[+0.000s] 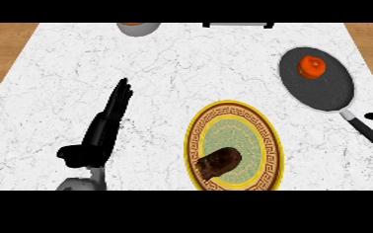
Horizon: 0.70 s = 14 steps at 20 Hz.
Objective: Pick the squash from the plate and place it in the pan
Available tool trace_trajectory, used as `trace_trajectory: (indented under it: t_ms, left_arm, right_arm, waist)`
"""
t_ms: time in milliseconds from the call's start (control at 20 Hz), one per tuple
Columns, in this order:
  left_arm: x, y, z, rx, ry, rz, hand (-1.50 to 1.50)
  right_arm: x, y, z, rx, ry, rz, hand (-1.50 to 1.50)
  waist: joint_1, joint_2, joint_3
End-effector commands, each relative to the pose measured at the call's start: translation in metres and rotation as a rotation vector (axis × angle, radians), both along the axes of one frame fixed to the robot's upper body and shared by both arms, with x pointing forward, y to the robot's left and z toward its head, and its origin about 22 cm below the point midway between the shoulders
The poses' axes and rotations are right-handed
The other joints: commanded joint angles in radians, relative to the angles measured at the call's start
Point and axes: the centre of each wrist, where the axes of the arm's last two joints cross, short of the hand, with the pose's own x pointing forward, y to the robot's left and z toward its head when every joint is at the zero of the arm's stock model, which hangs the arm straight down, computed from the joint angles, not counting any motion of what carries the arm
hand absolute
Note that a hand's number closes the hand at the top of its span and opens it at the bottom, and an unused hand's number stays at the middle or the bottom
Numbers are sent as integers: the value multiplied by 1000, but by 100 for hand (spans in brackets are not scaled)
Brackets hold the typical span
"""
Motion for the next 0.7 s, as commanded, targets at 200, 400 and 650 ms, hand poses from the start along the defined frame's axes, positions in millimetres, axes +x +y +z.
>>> trace_trajectory:
  t_ms: [200, 400, 650]
  left_arm:
    - [-5, -8, 2, -10, 10, -1, 0]
    - [-5, 1, -5, 3, 6, 3, 0]
    - [-7, 13, 17, 0, -2, -5, 0]
  right_arm:
    - [-37, -22, -11, -6, -13, 67, -150]
    - [-37, -10, -27, -26, -12, 72, -150]
    - [-28, -8, -21, -62, -8, 65, -150]
  waist:
    - [-11, -6, -1]
    - [-4, -3, 0]
    - [-6, -6, -1]
